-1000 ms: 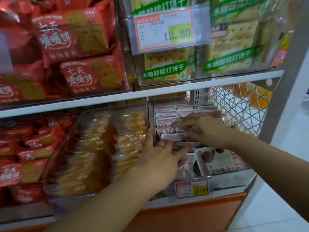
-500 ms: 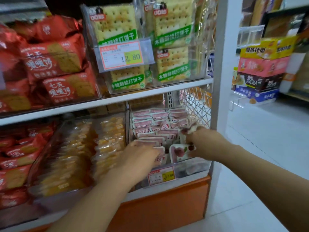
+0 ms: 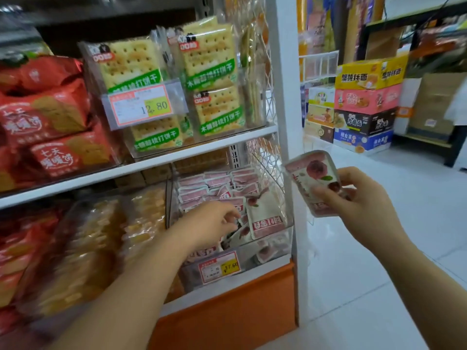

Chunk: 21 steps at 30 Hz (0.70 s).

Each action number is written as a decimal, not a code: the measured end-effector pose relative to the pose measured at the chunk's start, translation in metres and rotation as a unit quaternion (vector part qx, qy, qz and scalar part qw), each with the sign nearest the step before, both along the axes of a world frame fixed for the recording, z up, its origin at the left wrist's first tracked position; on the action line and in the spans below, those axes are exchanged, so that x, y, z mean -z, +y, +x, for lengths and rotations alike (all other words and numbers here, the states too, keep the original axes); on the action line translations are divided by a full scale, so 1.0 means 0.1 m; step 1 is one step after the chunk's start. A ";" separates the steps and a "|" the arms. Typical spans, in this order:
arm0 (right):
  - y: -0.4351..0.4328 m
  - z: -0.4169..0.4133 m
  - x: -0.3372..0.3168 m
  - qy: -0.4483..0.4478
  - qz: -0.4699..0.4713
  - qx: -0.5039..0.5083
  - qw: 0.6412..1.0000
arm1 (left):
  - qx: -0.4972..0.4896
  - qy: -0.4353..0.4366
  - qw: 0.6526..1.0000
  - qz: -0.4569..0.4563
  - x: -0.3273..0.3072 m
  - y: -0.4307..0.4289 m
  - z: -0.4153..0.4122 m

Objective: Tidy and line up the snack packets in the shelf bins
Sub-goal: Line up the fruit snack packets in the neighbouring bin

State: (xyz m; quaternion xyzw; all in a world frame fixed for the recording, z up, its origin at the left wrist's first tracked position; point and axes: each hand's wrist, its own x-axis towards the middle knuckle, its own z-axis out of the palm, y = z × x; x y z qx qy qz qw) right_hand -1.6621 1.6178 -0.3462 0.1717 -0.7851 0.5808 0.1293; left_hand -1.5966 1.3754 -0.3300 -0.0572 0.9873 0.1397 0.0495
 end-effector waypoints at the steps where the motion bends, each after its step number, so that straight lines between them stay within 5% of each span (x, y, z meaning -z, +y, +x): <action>1: 0.02 -0.03 0.01 -0.025 -0.015 -0.013 1.000 | 0.004 -0.008 1.000 0.012 0.03 0.06 -0.11; 5: 0.10 -0.08 0.09 -0.083 -0.023 -0.035 0.996 | -0.031 -0.030 0.999 0.016 0.22 0.19 -0.49; 12: 0.09 -0.17 0.07 -0.127 0.005 -0.096 0.987 | -0.125 0.039 0.976 0.171 0.54 0.33 -0.79; 19: 0.08 -0.17 0.06 -0.198 -0.021 -0.142 0.970 | -0.170 0.146 0.904 0.365 0.56 0.32 -0.78; 21: 0.08 -0.13 0.05 -0.169 -0.021 -0.113 0.979 | -0.201 0.169 0.859 0.440 0.51 0.29 -0.71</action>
